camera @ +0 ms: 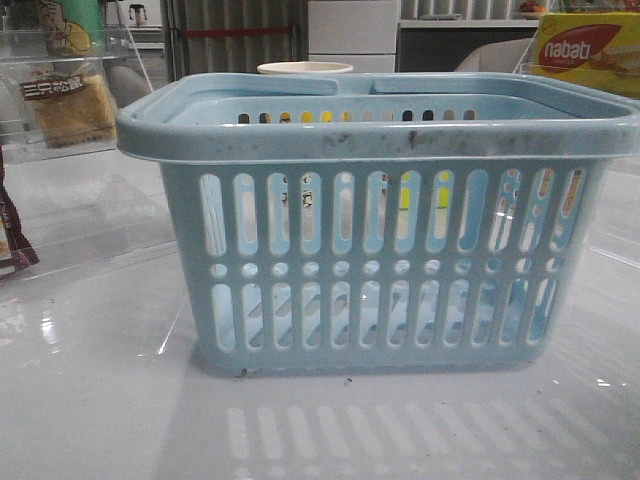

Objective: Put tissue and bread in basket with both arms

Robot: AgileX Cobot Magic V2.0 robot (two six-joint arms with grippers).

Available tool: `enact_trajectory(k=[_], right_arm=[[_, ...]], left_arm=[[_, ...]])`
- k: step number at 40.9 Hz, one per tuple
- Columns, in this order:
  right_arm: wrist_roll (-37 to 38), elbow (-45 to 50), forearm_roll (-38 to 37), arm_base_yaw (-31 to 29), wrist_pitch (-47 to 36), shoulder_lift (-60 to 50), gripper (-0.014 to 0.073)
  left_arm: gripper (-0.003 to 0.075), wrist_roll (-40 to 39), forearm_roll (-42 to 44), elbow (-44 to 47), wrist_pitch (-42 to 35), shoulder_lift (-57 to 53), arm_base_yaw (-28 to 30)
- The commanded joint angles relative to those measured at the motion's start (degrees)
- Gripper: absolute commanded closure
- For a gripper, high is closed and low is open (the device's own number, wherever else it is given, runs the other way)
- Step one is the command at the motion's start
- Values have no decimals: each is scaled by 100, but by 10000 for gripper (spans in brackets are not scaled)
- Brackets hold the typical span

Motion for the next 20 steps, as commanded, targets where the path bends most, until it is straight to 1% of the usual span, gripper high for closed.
enact_trajectory(k=[1, 8, 18, 20], right_arm=[[-52, -199, -69, -22, -76, 474, 572], [-52, -199, -69, -22, 170, 1075, 572], [-52, -199, -69, -22, 197, 1558, 572], [-52, -199, -69, -22, 192, 1606, 561]], left_arm=[[628, -35, -53, -214, -105, 405, -18], [628, -35, -53, -214, 314, 949, -18], [628, -35, -77, -214, 408, 1391, -18], [628, -35, -77, -214, 408, 1448, -18]])
